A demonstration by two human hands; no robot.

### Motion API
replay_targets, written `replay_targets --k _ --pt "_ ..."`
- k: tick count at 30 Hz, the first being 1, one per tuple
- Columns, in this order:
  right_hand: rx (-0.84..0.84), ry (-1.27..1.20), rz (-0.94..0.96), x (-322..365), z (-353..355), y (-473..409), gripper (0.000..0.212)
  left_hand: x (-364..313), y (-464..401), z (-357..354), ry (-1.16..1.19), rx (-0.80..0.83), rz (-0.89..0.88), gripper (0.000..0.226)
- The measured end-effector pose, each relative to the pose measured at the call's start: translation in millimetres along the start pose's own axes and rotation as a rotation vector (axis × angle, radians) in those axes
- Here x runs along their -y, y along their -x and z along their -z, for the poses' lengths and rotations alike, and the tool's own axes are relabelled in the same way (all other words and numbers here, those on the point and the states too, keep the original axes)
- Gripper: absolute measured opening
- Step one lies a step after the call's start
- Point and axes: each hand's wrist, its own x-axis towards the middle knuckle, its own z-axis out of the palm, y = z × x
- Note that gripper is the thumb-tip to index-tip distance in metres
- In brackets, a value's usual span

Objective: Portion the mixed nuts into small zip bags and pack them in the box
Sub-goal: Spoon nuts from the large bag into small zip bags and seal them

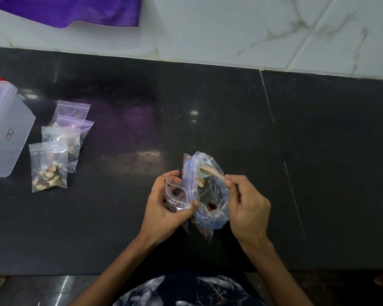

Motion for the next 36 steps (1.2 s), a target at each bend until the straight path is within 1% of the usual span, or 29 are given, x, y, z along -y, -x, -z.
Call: replay_targets --k 2,5,8,10,12,15,17,20,23,25,27,31,33,36 --pt "0.011 -0.025 0.047 -2.8 -6.1 1.5 0.023 0.7 -1.3 0.5 0.011 0.011 -0.005 0.046" --pt "0.076 -0.081 0.054 -5.7 -4.5 4.5 0.023 0.3 -1.1 0.6 0.015 0.025 -0.010 0.048" --pt "0.129 -0.095 0.063 -10.3 11.0 6.5 0.012 -1.9 -0.5 -0.4 0.020 0.020 -0.005 0.045" --pt "0.129 -0.093 0.067 -13.3 22.5 8.1 0.014 -2.6 -0.6 -0.4 0.019 0.019 -0.005 0.043" --pt "0.092 -0.115 0.052 -14.8 26.4 7.3 0.015 -2.7 -0.5 -0.2 0.022 0.027 -0.014 0.044" --pt "0.024 -0.102 0.026 -15.9 14.2 2.2 0.013 -2.1 0.2 -0.3 0.012 0.031 -0.033 0.044" --pt "0.052 -0.081 0.025 -14.4 3.3 1.8 0.012 0.1 0.4 -1.0 0.006 0.014 -0.046 0.041" --pt "0.143 -0.086 0.056 -11.5 0.1 11.9 0.017 2.6 0.1 -2.1 0.004 -0.008 -0.053 0.039" --pt "0.149 -0.129 0.065 -13.8 13.2 22.3 0.015 1.9 0.2 -2.2 0.012 -0.006 -0.052 0.037" --pt "0.089 -0.105 0.034 -13.4 21.3 21.5 0.015 1.0 0.3 -2.3 0.013 0.000 -0.053 0.038" --pt "0.033 -0.059 -0.011 -11.2 22.7 18.0 0.020 0.9 0.8 -2.2 0.020 -0.004 -0.046 0.037" --pt "0.063 -0.041 -0.064 -8.5 19.7 22.8 0.022 1.5 3.3 -2.1 0.010 -0.019 -0.024 0.033" --pt "0.078 -0.092 -0.144 -6.9 20.2 28.7 0.021 1.7 3.9 -2.3 0.011 -0.028 -0.015 0.033" --pt "0.081 -0.151 -0.282 -1.3 17.8 32.3 0.024 1.1 4.5 -3.0 0.024 -0.038 -0.002 0.034"
